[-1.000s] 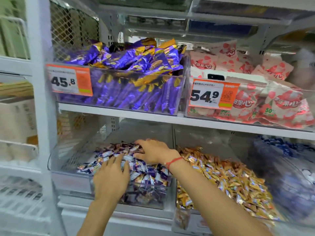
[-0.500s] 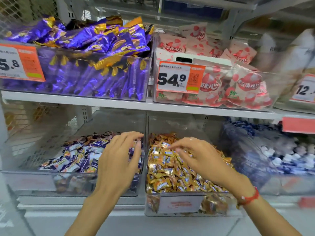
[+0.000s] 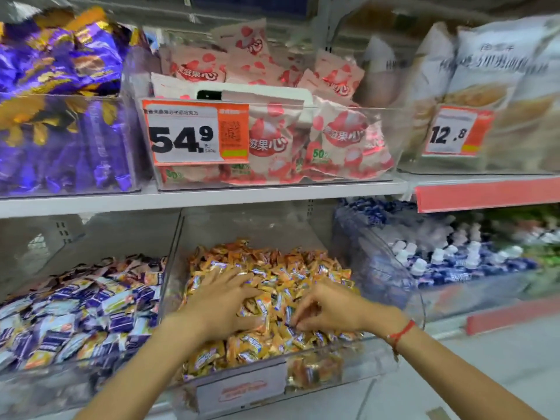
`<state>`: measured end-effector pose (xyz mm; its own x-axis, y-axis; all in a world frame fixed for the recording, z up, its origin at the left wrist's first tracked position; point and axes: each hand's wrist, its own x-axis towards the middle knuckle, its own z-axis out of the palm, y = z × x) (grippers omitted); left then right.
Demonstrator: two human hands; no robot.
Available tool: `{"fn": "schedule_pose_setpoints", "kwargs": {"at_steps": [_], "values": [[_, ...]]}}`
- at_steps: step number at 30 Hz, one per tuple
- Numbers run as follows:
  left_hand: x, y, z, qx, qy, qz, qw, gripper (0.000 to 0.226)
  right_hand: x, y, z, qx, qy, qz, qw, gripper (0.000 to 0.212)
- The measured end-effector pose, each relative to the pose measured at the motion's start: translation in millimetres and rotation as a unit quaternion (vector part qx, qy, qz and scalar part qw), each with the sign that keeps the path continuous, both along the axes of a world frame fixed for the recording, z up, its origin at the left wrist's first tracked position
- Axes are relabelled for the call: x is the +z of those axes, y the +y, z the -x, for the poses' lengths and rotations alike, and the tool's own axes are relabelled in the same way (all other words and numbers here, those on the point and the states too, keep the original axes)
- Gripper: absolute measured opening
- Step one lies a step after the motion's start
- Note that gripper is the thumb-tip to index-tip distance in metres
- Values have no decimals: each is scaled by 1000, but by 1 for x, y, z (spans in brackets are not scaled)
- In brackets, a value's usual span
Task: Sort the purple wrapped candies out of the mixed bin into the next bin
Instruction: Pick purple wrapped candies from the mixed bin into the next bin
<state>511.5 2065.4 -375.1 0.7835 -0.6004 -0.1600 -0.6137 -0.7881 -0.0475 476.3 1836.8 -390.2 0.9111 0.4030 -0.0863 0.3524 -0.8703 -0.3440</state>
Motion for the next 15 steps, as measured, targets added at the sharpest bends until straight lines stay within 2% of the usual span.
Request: {"fn": "schedule_pose_setpoints", "kwargs": {"at_steps": [4, 7, 9, 13, 15], "values": [[-5, 1, 1, 27, 17, 13, 999, 62, 0, 21, -7, 34, -6, 79, 996, 26], [-7, 0, 8, 33, -11, 41, 999, 61, 4, 28, -10, 43, -1, 112, 993, 21], [-8, 2, 12, 36, -36, 63, 997, 61, 5, 19, -10, 26, 0, 93, 995, 14], [-7, 8, 20, 61, -61, 109, 990, 64, 12, -13, -3, -50, -12, -8, 999, 5], [-9, 7, 24, 66, -71, 126, 987, 63, 15, -27, 3, -93, -30, -63, 993, 8]]}}
